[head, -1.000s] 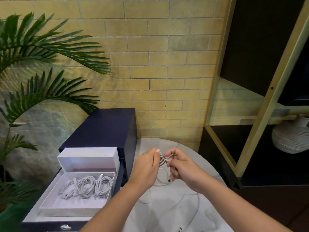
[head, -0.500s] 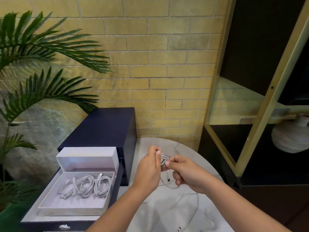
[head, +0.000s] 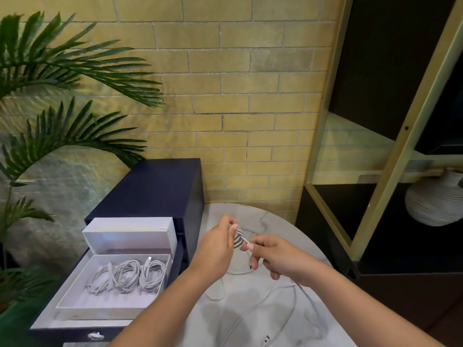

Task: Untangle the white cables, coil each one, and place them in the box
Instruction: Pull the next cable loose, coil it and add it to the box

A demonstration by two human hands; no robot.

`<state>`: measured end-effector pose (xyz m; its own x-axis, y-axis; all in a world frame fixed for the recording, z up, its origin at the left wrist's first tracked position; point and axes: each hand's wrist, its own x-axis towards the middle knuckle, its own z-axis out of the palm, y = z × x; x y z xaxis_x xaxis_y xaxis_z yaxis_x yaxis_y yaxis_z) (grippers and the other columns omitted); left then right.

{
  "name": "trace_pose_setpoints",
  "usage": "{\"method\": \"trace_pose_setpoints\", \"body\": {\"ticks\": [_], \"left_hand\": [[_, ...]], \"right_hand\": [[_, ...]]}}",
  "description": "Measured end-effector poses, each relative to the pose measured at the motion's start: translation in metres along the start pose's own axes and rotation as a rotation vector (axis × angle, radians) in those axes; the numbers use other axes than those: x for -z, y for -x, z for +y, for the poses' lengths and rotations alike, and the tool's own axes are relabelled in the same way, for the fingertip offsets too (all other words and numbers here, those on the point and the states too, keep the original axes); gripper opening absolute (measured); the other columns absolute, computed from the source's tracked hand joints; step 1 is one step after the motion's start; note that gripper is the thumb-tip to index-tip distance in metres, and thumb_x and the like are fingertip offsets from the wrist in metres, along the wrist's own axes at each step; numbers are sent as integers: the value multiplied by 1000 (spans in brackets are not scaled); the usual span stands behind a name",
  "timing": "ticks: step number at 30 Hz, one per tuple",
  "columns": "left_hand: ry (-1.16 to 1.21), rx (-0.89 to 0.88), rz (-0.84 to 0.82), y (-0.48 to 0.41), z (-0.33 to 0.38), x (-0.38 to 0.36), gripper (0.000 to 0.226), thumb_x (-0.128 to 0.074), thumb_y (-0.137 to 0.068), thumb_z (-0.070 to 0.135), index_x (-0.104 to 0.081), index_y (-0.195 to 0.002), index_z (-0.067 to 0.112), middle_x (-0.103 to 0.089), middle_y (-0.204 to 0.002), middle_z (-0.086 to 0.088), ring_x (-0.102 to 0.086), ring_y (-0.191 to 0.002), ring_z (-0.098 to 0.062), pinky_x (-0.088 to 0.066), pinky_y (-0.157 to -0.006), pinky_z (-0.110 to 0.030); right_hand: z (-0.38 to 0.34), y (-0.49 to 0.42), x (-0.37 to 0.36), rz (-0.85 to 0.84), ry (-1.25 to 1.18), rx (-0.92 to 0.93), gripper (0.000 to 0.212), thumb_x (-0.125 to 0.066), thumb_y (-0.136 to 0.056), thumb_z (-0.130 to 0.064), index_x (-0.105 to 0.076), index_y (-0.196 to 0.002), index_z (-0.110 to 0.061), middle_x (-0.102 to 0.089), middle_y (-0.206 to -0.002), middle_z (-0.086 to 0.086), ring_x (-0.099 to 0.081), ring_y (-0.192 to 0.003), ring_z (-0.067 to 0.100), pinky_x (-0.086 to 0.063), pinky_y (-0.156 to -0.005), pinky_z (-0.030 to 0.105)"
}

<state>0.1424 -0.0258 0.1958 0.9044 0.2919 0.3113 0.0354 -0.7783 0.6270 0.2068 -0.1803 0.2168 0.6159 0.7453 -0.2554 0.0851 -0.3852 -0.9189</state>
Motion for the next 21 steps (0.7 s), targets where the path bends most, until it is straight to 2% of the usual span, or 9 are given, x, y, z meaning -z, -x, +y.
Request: {"method": "trace_pose_setpoints", "body": {"ticks": [2,5,8,10,13,15,17,19,21], "left_hand": [[63,24,0,0,2,-2,21,-28,-103,36,-46,-107,25,-47,-64,8,-46,-57,-7,-33,-52,-24],[152,54,-4,0,5,-3,25,-28,-104,34,-51,-107,25,-45,-61,9,-42,-52,-4,-33,-53,-23],[189,77,-10,-1,7,1,32,-27,-104,34,-55,-104,19,-47,-62,10,-43,-50,-2,-33,-50,-15],[176,101,-29,-2,6,3,34,-26,-104,35,-55,-102,17,-49,-65,9,-45,-56,-3,-34,-51,-16],[164,143,-73,-4,3,3,34,-26,-103,37,-50,-92,16,-50,-68,5,-44,-59,-7,-35,-55,-22],[163,142,-105,-5,1,6,35,-27,-103,38,-45,-85,15,-49,-70,2,-42,-61,-10,-36,-58,-27],[147,117,-167,-6,1,9,36,-29,-102,41,-44,-80,18,-50,-74,3,-45,-65,-10,-40,-65,-30],[119,105,-240,-6,1,10,37,-34,-101,44,-49,-83,14,-55,-79,2,-48,-70,-12,-41,-68,-31],[83,99,-262,-6,2,10,40,-38,-100,45,-50,-87,10,-55,-78,1,-47,-69,-13,-38,-64,-29]], "right_hand": [[2,-4,-5,86,-8,41,25,-47,-99,-28,-64,-106,-9,-64,-75,2,-41,-45,5,-43,-48,21],[8,-7,-18,264,-74,178,21,-50,-98,-15,-66,-93,-3,-66,-75,1,-59,-60,7,-51,-63,20],[13,-6,-25,370,203,325,19,-53,-96,-18,-68,-85,-13,-65,-74,-6,-56,-69,1,-44,-67,19],[12,-6,-26,360,322,353,19,-53,-96,-20,-68,-89,-10,-60,-73,-8,-51,-65,0,-38,-61,15],[9,-6,-21,280,390,331,21,-50,-98,-21,-64,-93,-6,-59,-76,-9,-50,-66,-3,-38,-63,13],[6,-6,-14,209,291,290,23,-46,-100,-20,-64,-95,-8,-67,-89,-7,-60,-83,-1,-46,-77,16],[2,-5,-5,155,99,230,25,-41,-101,-17,-63,-93,-6,-71,-97,2,-66,-94,9,-51,-88,23],[-3,-4,5,149,29,181,27,-40,-102,-14,-62,-93,-1,-72,-95,9,-68,-89,11,-53,-83,23],[-7,-4,14,182,171,200,27,-42,-101,-16,-63,-93,1,-70,-93,10,-65,-84,11,-52,-80,24]]}}
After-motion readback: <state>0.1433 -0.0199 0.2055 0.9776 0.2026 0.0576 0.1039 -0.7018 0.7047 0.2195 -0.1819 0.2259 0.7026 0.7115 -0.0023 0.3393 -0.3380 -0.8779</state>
